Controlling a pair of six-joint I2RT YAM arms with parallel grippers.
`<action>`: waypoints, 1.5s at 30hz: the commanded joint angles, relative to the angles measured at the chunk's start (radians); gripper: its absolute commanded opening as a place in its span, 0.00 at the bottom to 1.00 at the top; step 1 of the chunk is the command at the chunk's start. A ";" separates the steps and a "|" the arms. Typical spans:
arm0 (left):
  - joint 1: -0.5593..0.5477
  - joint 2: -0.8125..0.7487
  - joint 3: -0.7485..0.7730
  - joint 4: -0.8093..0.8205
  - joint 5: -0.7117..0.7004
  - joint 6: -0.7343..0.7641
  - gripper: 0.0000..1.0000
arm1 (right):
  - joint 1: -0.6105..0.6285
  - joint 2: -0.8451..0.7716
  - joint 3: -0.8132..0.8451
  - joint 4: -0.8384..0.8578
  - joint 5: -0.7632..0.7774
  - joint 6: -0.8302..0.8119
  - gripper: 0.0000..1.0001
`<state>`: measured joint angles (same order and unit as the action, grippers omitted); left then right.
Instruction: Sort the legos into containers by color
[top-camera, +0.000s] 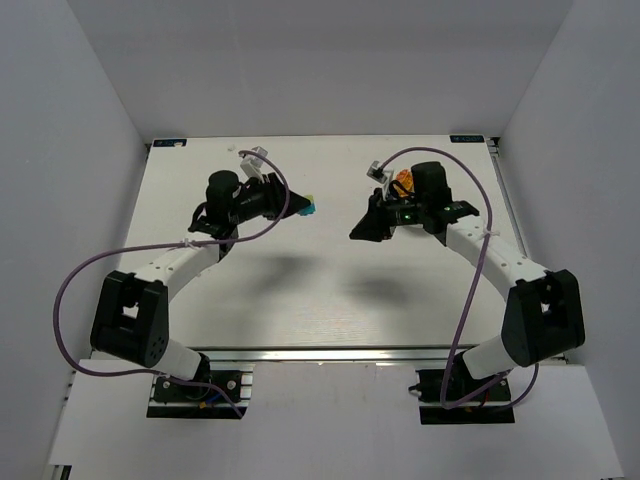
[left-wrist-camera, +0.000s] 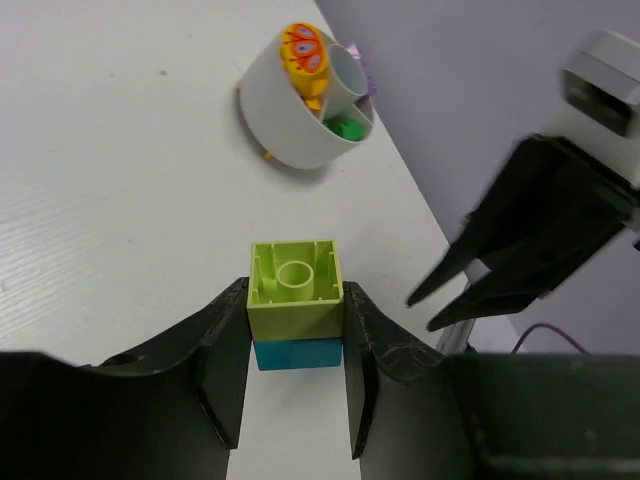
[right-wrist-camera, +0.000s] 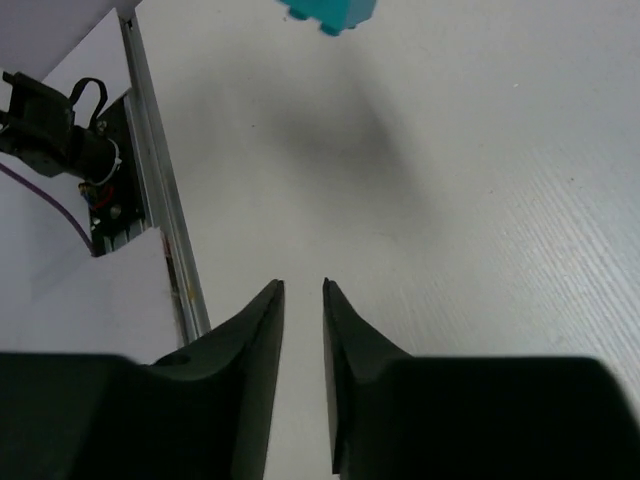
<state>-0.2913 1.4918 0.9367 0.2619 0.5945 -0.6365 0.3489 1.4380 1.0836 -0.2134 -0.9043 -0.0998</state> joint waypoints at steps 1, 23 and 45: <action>-0.029 -0.039 -0.065 0.255 0.051 0.046 0.00 | 0.041 0.018 0.047 0.118 0.093 0.182 0.30; -0.154 0.021 -0.044 0.221 -0.292 -0.367 0.00 | 0.127 0.021 -0.004 0.376 0.341 0.333 0.89; -0.172 0.027 -0.052 0.194 -0.294 -0.471 0.00 | 0.162 0.159 0.101 0.315 0.400 0.391 0.89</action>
<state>-0.4603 1.5391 0.8604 0.4480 0.2852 -1.0920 0.5064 1.5929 1.1351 0.0696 -0.5182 0.2840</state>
